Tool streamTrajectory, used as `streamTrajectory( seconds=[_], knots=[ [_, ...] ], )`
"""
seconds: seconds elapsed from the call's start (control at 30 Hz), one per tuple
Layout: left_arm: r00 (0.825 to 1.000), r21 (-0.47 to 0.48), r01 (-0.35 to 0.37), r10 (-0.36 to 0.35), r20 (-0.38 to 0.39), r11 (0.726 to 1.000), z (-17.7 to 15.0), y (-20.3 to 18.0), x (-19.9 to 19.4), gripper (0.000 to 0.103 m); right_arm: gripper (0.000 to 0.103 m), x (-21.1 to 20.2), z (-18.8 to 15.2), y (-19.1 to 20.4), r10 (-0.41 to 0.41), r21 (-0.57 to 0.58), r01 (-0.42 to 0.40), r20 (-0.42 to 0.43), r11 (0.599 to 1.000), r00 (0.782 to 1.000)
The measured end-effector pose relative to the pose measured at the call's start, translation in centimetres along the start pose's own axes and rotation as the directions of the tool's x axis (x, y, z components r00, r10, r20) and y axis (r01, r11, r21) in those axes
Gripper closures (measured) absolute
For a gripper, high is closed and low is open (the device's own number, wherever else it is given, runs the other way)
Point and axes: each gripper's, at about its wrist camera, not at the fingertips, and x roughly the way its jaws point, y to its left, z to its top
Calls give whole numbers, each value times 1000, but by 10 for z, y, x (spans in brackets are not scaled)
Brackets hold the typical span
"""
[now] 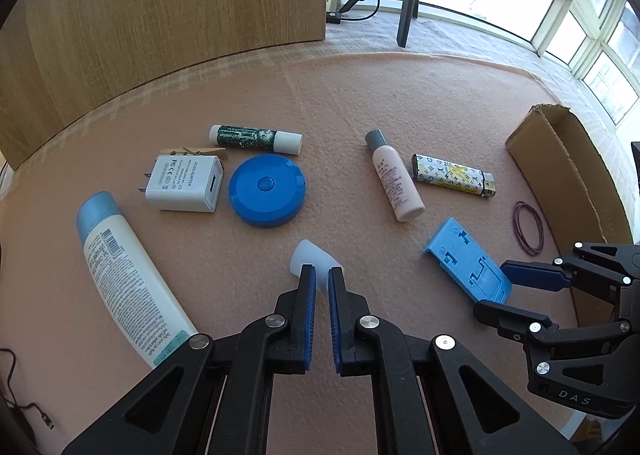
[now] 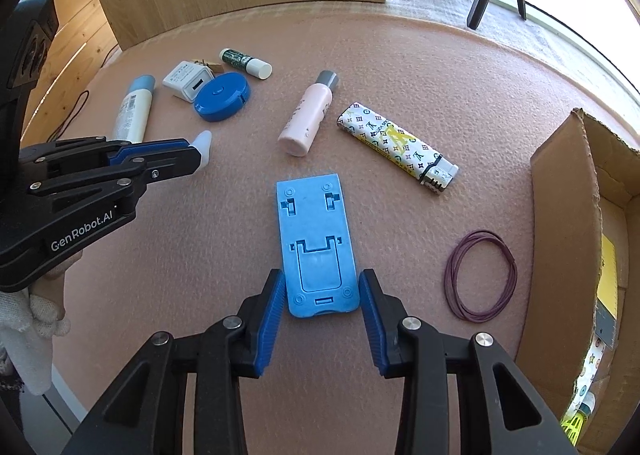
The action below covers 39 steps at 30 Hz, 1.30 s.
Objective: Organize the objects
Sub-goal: 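Grasp the blue phone stand with the right tool while the left tool holds the eraser, then carry eraser and stand into the box and open both tools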
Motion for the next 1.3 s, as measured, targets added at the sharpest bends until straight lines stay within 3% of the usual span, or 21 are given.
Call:
streamTrajectory(
  seconds=[0.4, 0.43, 0.5, 0.97, 1.2, 1.3],
  knots=[
    [992, -28, 60, -57, 109, 998, 5, -6, -51, 98, 71, -73, -21, -28, 38, 69, -47, 134, 996, 990],
    [991, -23, 67, -64, 117, 997, 6, -9, -54, 98, 73, -81, -23, -32, 40, 79, -52, 148, 995, 988],
    [988, -15, 90, -88, 126, 996, 10, -16, -58, 98, 98, -92, -28, -42, 49, 101, -65, 155, 993, 987],
    [972, 87, 167, -179, 152, 982, 24, -83, -74, 98, 99, -141, -52, -87, 78, 210, -133, 251, 969, 965],
    [954, 175, 223, -252, 165, 959, 44, -133, -82, 98, 99, -184, -65, -116, 8, 259, -95, 318, 961, 948],
    [946, 218, 240, -278, 165, 946, 56, -161, -80, 98, 99, -196, -73, -131, -54, 281, -42, 327, 959, 944]
  ],
)
